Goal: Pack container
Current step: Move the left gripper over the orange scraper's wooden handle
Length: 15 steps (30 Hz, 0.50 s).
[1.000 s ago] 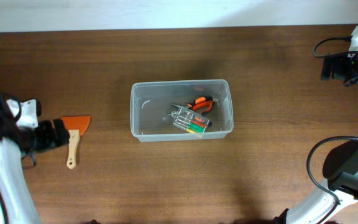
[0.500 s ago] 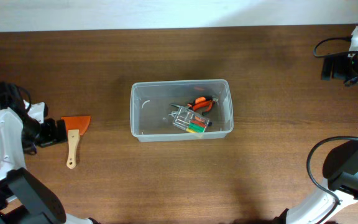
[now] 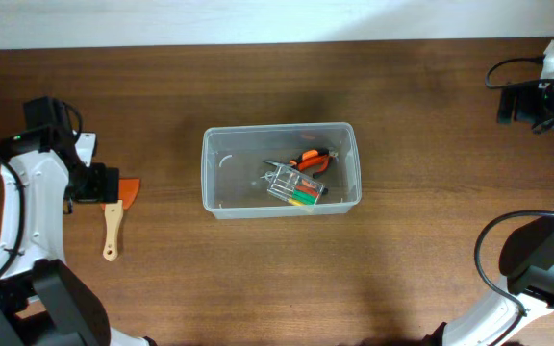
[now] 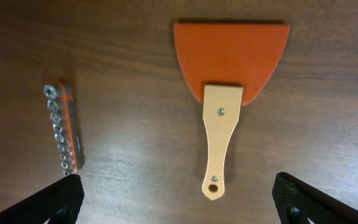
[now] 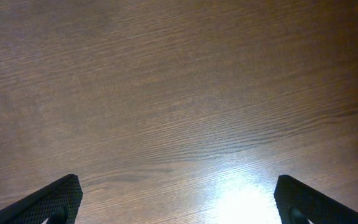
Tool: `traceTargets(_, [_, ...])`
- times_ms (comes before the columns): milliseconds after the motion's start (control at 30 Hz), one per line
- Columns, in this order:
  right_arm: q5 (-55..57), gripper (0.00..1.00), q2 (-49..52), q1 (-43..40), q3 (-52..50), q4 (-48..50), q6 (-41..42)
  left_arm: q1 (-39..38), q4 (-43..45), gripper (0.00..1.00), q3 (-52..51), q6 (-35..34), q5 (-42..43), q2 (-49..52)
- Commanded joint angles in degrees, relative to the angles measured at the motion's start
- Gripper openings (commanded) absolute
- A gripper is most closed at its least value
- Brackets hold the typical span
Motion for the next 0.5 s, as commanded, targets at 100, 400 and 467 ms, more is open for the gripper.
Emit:
traceTargets(100, [-0.33,0.99,0.22,0.15,-0.26,0.15,-0.20,-0.17,0.37,0.99,1.09,0.87,-1.22,-0.24])
traceTargets(400, [-0.33,0.99,0.22,0.15,-0.26,0.15,-0.17,-0.15,-0.81,0.99,-0.24,0.90,7.26,0.37])
traceTargets(467, [-0.33,0.99,0.22,0.15,-0.26,0.15,-0.17,-0.15,-0.90,0.99,-1.73,0.90,7.43,0.42])
